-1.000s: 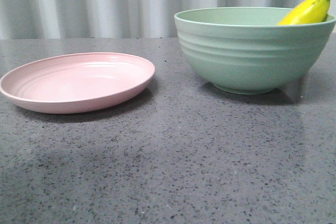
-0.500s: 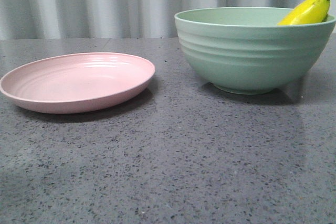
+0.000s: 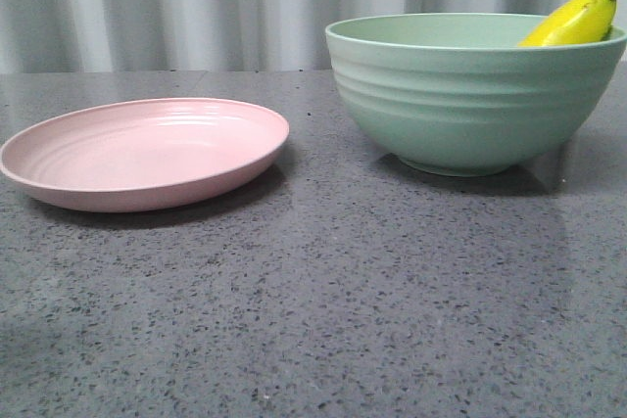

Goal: Transfer banana from pink plate to green bowl

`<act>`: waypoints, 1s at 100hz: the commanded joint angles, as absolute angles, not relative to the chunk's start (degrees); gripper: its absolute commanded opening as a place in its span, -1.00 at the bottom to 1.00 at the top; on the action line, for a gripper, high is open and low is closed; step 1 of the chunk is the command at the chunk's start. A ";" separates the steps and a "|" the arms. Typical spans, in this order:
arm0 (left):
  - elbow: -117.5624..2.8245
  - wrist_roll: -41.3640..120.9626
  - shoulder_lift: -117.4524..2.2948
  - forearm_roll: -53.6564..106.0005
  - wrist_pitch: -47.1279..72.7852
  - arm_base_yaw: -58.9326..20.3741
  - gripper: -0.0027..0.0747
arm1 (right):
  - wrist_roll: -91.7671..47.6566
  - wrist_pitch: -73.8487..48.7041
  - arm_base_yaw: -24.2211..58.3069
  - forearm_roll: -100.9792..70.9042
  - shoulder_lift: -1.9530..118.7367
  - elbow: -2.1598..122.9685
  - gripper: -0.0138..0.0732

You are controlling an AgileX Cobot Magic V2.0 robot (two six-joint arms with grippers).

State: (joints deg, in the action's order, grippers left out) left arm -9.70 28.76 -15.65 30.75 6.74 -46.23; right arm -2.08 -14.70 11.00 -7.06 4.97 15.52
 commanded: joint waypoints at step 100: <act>1.50 8.44 -13.06 6.69 -32.82 -15.29 -0.98 | -2.64 -10.76 10.66 -6.57 5.56 16.92 -0.85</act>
